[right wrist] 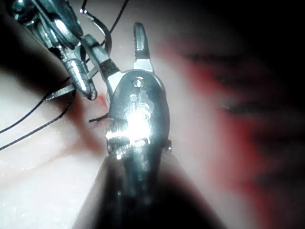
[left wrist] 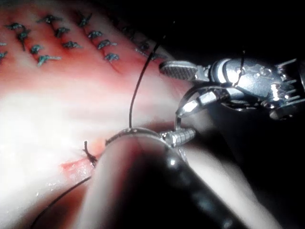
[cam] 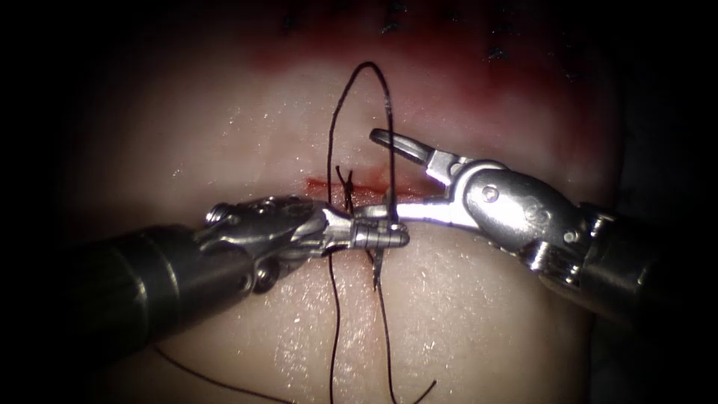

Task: Wound Closure
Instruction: Grasp needle with left hand to regrip straight on with right jaws, then throw needle through top tissue with right needle holder

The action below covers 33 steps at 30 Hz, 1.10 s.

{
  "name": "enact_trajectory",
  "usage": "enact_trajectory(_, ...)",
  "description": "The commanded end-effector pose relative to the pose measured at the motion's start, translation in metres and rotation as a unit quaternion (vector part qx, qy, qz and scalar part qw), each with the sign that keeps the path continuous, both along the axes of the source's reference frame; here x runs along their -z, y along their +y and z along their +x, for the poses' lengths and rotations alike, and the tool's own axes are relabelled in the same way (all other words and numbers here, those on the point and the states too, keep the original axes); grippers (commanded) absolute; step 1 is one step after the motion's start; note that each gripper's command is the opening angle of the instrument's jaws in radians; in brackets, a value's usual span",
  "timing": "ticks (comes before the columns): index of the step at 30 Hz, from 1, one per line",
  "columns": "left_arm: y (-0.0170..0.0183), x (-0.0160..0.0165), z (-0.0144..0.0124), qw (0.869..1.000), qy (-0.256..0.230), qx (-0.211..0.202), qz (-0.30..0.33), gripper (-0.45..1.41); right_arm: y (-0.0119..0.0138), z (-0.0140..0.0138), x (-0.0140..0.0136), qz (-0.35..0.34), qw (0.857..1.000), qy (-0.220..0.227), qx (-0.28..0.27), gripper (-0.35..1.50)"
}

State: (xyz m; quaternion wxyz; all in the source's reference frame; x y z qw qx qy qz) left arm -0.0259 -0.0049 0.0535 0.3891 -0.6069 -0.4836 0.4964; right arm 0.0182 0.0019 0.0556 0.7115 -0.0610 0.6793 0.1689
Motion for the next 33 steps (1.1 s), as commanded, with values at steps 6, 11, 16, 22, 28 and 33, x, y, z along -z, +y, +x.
enact_trajectory(6, 0.0003, -0.0004, -0.0006, 1.000, 0.000, -0.001, -0.002, -0.35, 0.0003, 0.0002, -0.0004, 0.001, 1.000, -0.002, 0.006, -0.35)
enact_trajectory(11, 0.0004, -0.0003, -0.0007, 0.999, 0.037, 0.025, -0.010, 0.01, 0.0006, 0.0001, -0.0008, 0.004, 1.000, -0.021, 0.019, -0.35)
enact_trajectory(16, 0.0011, -0.0007, -0.0007, 0.981, 0.154, 0.092, -0.072, 0.78, 0.0016, -0.0009, -0.0015, 0.001, 0.999, -0.026, 0.020, -0.35)
enact_trajectory(22, 0.0012, -0.0022, -0.0005, 0.961, 0.208, 0.112, -0.141, 0.78, 0.0029, -0.0023, -0.0023, 0.004, 0.999, -0.026, 0.024, -0.35)
enact_trajectory(28, -0.0009, -0.0053, -0.0012, 0.936, 0.277, 0.109, -0.189, 0.71, 0.0038, -0.0033, -0.0032, -0.016, 0.999, -0.030, 0.021, -0.35)
enact_trajectory(33, -0.0029, -0.0081, -0.0016, 0.916, 0.311, 0.076, -0.241, 0.64, 0.0050, -0.0033, -0.0046, -0.029, 0.999, -0.035, 0.020, -0.35)
